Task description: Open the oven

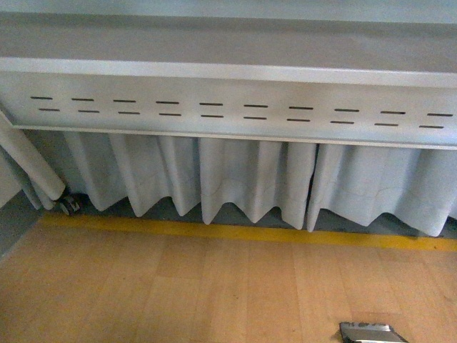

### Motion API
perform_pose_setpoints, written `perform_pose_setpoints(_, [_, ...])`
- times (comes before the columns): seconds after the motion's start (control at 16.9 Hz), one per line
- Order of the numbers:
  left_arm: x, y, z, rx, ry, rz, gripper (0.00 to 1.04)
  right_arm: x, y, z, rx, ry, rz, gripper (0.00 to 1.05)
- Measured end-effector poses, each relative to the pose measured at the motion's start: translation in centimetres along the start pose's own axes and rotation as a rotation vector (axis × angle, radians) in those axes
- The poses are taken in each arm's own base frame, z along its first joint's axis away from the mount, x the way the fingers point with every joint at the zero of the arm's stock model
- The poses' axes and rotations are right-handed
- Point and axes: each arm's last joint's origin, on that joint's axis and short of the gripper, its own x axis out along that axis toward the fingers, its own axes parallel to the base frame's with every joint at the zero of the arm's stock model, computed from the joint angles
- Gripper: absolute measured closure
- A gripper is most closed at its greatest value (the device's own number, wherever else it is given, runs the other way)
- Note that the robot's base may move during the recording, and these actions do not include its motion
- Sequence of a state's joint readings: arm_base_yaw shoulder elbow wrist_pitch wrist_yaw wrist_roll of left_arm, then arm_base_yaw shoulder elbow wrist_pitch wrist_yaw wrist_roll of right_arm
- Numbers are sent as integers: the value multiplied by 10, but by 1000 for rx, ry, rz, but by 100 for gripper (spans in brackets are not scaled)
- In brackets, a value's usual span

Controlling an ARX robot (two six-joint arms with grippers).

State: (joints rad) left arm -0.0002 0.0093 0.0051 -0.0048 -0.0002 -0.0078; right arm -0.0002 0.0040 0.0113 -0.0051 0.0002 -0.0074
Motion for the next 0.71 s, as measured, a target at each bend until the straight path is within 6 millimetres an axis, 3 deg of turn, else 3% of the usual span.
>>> perform_pose_setpoints(0.71, [0, 0, 0, 0, 0, 0, 7, 0, 0, 0, 0, 1, 0, 6])
